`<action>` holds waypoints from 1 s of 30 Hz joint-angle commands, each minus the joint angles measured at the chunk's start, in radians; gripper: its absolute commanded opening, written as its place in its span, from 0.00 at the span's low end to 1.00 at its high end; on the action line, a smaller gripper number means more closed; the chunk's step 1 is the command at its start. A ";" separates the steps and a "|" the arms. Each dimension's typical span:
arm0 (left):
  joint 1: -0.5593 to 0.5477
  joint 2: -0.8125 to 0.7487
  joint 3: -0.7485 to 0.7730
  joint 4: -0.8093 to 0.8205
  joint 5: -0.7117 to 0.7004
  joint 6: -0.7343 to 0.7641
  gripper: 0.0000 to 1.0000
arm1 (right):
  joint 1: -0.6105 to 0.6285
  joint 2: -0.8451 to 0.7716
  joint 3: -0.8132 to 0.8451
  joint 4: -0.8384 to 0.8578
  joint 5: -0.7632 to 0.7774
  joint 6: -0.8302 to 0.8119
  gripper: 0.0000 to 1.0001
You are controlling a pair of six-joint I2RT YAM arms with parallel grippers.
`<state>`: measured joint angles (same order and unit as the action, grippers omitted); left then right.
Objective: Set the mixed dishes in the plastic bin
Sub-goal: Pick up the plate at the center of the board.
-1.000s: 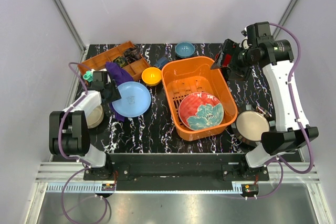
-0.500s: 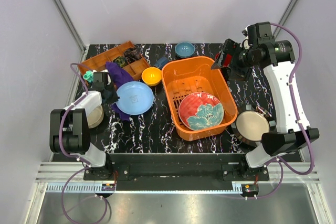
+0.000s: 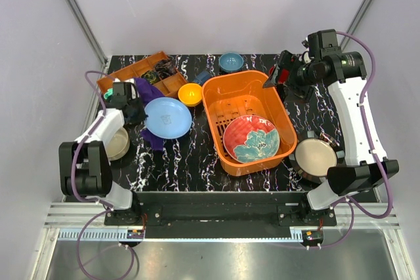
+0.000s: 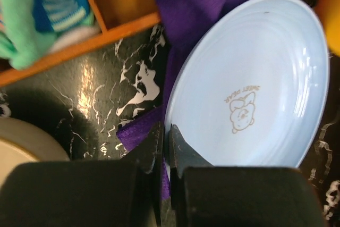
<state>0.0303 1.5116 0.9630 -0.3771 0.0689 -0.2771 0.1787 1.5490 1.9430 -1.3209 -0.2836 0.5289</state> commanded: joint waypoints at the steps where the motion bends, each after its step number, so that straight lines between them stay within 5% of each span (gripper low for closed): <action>1: 0.006 -0.102 0.124 -0.037 0.068 0.024 0.00 | 0.007 -0.035 -0.007 0.051 -0.034 0.016 1.00; 15: 0.006 -0.321 0.089 -0.143 0.071 -0.076 0.00 | 0.008 0.006 0.028 0.074 -0.066 0.011 1.00; 24: -0.024 -0.243 0.342 -0.109 0.150 -0.182 0.00 | 0.008 0.005 0.102 0.072 0.061 0.043 1.00; 30: -0.190 -0.087 0.599 -0.189 0.092 -0.106 0.00 | 0.005 -0.021 0.137 0.074 0.205 0.086 1.00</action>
<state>-0.0654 1.3411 1.3911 -0.5747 0.1596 -0.4179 0.1802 1.5581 2.0274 -1.2678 -0.1898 0.5789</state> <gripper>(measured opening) 0.034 0.994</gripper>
